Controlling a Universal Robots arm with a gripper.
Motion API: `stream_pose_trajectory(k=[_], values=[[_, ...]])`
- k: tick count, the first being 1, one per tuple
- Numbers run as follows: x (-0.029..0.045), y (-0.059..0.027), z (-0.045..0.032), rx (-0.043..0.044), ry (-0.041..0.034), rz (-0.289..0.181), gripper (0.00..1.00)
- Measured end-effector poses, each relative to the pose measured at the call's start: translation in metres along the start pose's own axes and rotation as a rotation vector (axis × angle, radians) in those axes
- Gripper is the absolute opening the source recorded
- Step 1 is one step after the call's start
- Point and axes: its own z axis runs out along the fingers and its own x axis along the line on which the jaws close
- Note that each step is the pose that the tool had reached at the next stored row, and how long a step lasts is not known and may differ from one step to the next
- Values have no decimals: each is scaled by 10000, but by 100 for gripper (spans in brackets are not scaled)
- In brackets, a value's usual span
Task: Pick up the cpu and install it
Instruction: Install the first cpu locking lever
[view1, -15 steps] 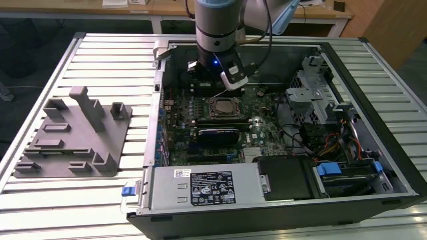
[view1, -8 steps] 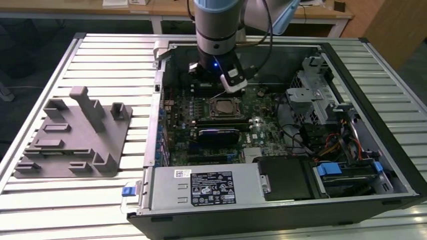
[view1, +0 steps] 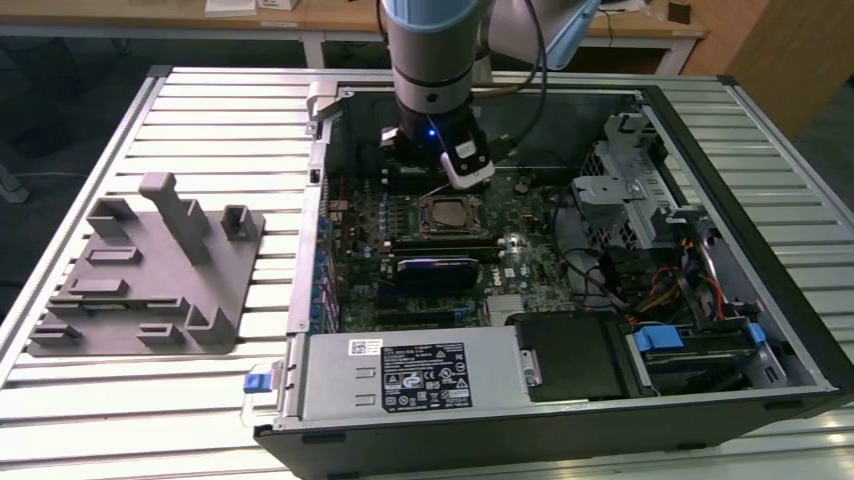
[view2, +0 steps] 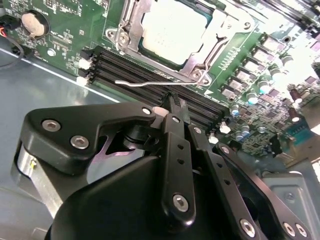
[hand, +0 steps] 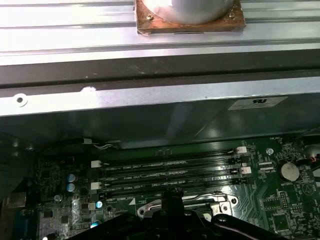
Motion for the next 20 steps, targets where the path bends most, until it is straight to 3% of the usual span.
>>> stream_pose_trajectory(k=[2,7,9,15,18,20], values=[[-3,-2,6,-20,-47,46,11],[-4,-2,6,-20,-50,55,11],[-4,-3,8,-11,-84,142,11],[-3,-10,32,59,-430,803,11],[-4,-14,41,89,-579,925,11],[-6,-14,47,78,-717,919,11]])
